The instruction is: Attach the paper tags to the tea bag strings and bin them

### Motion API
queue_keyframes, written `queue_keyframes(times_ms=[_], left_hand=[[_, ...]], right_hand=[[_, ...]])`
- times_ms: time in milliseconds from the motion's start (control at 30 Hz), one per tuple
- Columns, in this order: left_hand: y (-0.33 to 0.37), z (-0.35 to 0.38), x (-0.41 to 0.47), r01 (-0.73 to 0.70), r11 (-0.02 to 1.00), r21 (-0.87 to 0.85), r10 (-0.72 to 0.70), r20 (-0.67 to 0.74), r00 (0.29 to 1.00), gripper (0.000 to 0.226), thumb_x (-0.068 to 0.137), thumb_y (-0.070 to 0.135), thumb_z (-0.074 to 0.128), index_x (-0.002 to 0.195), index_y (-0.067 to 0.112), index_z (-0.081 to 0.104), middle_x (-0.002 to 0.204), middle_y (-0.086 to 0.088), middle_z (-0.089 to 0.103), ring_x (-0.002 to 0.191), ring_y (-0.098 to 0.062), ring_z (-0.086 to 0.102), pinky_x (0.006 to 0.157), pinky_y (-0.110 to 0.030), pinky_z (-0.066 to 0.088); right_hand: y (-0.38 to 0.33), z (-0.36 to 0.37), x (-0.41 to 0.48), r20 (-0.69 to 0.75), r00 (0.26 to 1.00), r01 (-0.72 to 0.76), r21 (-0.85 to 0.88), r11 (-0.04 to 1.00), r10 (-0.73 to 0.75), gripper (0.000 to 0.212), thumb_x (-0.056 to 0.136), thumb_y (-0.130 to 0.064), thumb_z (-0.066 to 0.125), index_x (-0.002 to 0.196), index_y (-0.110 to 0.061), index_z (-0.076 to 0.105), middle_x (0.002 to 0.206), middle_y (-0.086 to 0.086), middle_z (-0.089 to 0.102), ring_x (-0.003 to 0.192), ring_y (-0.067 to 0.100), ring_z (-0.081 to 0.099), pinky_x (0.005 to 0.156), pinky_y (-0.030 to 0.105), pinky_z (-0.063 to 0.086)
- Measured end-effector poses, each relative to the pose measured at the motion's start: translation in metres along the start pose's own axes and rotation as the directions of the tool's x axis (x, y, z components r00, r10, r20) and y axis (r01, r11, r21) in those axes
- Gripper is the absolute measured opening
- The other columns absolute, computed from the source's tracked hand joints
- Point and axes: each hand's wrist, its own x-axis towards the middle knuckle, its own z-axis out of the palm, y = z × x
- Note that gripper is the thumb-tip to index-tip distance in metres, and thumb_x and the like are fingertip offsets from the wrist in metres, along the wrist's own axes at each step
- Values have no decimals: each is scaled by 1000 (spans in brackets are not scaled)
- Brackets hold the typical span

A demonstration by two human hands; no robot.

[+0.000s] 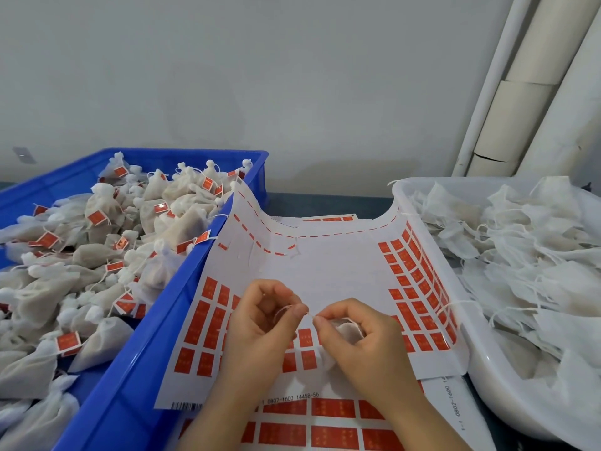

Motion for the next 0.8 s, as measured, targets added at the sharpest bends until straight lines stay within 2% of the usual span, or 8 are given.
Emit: queue_keyframes(times_ms=[200, 300, 400, 500, 567, 667, 733, 800], left_hand=[[1, -6, 6, 108, 988, -114, -127, -171, 977, 16, 80, 8, 65, 80, 17, 52, 73, 3, 70, 54, -9, 59, 53, -19, 51], [1, -7, 8, 105, 987, -118, -131, -231, 964, 16, 81, 12, 66, 80, 17, 50, 76, 5, 70, 53, -9, 57, 55, -19, 51], [1, -7, 7, 82, 988, -129, -111, -235, 965, 19, 72, 25, 67, 82, 18, 53, 76, 5, 69, 54, -10, 58, 55, -20, 51], [2, -7, 7, 105, 952, -287, -138, -100, 985, 31, 65, 30, 66, 93, 20, 59, 80, 1, 70, 61, -13, 63, 57, -22, 53], [2, -7, 7, 160, 911, -380, -154, 44, 987, 47, 65, 36, 73, 107, 21, 59, 91, -1, 71, 70, -16, 67, 59, -23, 54], [0, -4, 5, 271, 930, -248, -219, 220, 951, 66, 56, 42, 80, 116, 28, 58, 102, 2, 71, 89, -20, 70, 66, -26, 55], [-2, -1, 3, 264, 950, -165, -214, 269, 939, 54, 58, 41, 81, 108, 29, 67, 98, 1, 72, 91, -20, 69, 68, -25, 55], [-3, 0, 1, 218, 966, -137, -177, 263, 948, 38, 56, 41, 74, 93, 33, 74, 90, -1, 73, 83, -18, 70, 66, -22, 55]], right_hand=[[3, -9, 3, -1, 1000, 16, 2, 1000, -16, 22, 80, -22, 69, 71, -38, 58, 88, -29, 61, 88, -7, 57, 67, 3, 44], [3, -10, 4, -10, 1000, 26, 1, 1000, -26, 18, 80, -27, 68, 71, -39, 57, 89, -30, 60, 90, -7, 56, 67, 3, 44], [2, -9, 4, -7, 999, 34, 20, 999, -34, 15, 80, -31, 67, 72, -39, 57, 87, -32, 61, 89, -7, 57, 67, 3, 44], [1, -10, 4, -17, 1000, 0, 62, 998, 1, 5, 78, -43, 62, 78, -43, 57, 86, -41, 59, 92, -12, 55, 70, 2, 44], [-1, -9, 4, -23, 1000, 0, 89, 996, 2, 13, 72, -51, 54, 84, -47, 57, 87, -43, 58, 95, -14, 54, 73, 2, 44], [-2, -8, 4, -25, 999, 47, 113, 992, -45, 12, 75, -48, 54, 85, -44, 59, 89, -29, 64, 91, -8, 58, 73, 6, 45], [-2, -8, 3, -21, 997, 70, 116, 991, -68, 9, 75, -46, 56, 83, -42, 59, 91, -25, 63, 88, -4, 59, 70, 6, 45], [-2, -9, 3, -13, 997, 74, 115, 991, -73, 9, 74, -46, 58, 81, -41, 60, 87, -22, 64, 86, -4, 59, 68, 6, 45]])
